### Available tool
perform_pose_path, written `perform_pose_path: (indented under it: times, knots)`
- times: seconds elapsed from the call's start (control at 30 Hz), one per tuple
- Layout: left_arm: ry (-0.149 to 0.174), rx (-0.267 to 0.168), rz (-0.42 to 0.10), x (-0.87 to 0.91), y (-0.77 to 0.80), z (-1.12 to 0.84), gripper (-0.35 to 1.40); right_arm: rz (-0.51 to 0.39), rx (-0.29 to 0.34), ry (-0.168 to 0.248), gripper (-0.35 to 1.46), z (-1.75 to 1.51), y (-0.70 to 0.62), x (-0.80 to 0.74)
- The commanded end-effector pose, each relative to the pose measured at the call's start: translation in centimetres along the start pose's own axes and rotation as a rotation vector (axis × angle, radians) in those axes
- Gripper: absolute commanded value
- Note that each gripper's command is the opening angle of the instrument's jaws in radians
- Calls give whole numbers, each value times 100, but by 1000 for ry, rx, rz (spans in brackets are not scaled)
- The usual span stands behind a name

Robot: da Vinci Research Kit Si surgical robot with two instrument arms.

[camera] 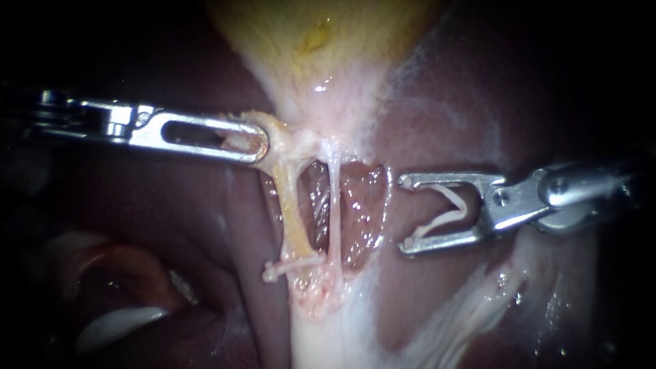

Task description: Clipping second clip left tube

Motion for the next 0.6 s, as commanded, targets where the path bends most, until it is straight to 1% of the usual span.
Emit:
perform_pose_path:
  times: [0.03, 0.2, 0.4, 0.6]
  knots:
    - [0, 0, 0, 0, 0, 0, -35, 13, 0, 1, 50, 3, -1, -1]
    - [0, 0, 0, 0, 0, 1, -35, 42, 1, 2, 50, 24, -4, -5]
    - [-1, -1, 0, 0, 0, 2, -35, 95, 5, 3, 49, 57, -5, -16]
    - [-2, -2, -1, 1, -2, 2, -35, 141, 5, 3, 48, 83, 0, -27]
